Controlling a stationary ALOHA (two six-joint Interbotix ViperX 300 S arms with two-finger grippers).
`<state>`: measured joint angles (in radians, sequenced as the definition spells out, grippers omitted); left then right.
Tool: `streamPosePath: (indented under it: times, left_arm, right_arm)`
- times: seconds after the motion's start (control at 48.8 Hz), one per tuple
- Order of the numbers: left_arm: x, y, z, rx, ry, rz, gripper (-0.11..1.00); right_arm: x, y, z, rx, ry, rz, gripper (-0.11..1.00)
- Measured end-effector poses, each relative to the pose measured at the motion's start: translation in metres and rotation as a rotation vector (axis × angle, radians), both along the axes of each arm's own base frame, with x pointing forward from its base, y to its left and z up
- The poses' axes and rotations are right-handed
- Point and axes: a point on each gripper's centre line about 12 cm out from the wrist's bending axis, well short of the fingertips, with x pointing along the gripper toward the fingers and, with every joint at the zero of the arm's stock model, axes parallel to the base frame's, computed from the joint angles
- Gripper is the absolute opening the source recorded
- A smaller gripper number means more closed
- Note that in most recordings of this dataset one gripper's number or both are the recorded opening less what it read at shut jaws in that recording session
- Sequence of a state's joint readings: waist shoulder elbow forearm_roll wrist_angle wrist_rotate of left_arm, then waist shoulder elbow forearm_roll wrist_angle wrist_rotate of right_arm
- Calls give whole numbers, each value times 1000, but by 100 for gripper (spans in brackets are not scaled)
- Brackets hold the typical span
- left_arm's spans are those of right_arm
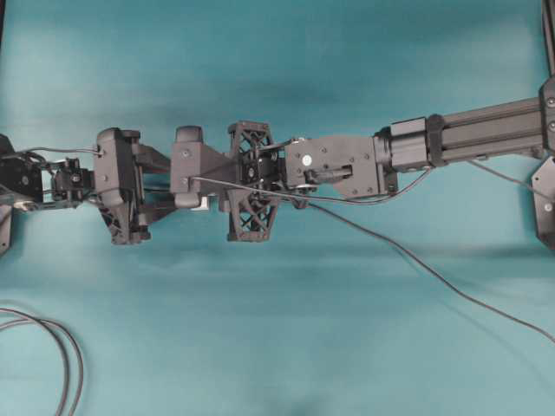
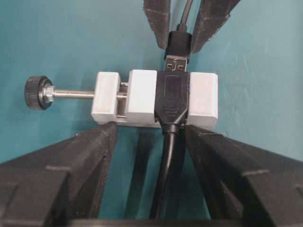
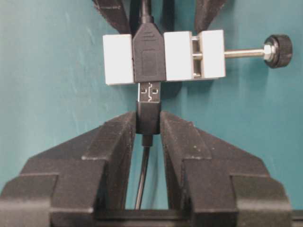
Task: Insert the USB cable into the female connector supported by the left arm.
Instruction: 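Push the plug with the right gripper into the female connector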
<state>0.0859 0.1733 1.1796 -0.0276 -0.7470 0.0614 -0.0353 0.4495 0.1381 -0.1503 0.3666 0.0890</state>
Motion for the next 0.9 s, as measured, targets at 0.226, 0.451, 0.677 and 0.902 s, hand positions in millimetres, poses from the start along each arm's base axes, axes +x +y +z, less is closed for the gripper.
streamPosePath:
  times: [0.226, 0.451, 0.677, 0.902]
  left_arm:
    - [4, -2, 0, -5, 35, -8, 72]
    - [7, -2, 1, -4, 38, -11, 72]
    - [9, -2, 1, -5, 43, -11, 72]
    - [14, -2, 2, -6, 50, -12, 72]
  right_arm:
    - [1, 0, 2, -9, 5, 11, 22]
    - [3, 1, 4, -22, 1, 29, 22]
    - [3, 1, 4, -27, 6, 35, 22]
    - [2, 1, 4, -31, 8, 42, 22]
